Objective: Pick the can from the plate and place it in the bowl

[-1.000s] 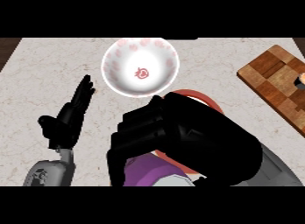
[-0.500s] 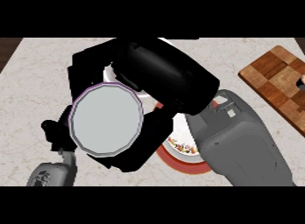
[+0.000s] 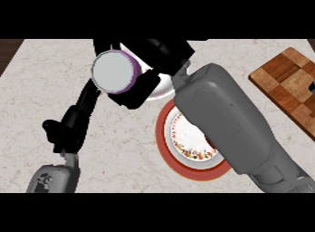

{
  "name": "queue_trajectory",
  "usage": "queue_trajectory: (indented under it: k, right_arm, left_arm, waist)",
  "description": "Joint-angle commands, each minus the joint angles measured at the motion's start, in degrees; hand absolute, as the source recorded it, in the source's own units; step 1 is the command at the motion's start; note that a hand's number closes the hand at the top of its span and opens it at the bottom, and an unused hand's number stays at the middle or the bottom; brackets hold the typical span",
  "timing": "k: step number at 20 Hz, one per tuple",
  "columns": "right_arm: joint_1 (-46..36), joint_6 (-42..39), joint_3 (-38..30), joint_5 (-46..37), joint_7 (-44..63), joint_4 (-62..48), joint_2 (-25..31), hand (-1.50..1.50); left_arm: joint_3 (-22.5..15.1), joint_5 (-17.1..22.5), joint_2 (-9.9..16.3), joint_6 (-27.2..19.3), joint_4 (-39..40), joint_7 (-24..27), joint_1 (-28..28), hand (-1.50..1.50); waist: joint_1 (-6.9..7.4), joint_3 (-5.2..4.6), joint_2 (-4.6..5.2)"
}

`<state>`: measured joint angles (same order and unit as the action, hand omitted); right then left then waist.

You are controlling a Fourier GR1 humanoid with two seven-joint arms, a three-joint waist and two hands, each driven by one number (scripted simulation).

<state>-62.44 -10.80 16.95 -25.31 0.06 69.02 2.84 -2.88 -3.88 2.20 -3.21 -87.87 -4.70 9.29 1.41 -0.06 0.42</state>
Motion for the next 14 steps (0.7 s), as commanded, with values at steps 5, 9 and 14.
queue_trajectory:
  k: [5, 9, 14]
  right_arm:
    - [-4.86, 10.75, -2.38, -7.77, -14.03, -25.33, -2.41, 1.5]
    - [-8.7, 15.66, -4.96, -9.37, -19.32, -37.47, -2.55, 1.5]
    - [-10.81, 12.16, -5.88, -8.96, -23.84, -47.4, -2.04, 1.5]
  left_arm:
    - [1.13, -0.31, 0.68, -0.54, -0.3, -3.63, 4.43, 0.0]
    - [-1.31, -1.26, -0.8, -0.25, -0.03, 0.73, -0.1, 0.0]
    - [-1.87, -1.42, -1.63, -0.57, -0.11, -0.68, 1.76, 0.0]
  waist:
    - [0.43, 0.02, 0.32]
    - [1.59, -0.01, 0.76]
    - [2.03, 0.01, 1.04]
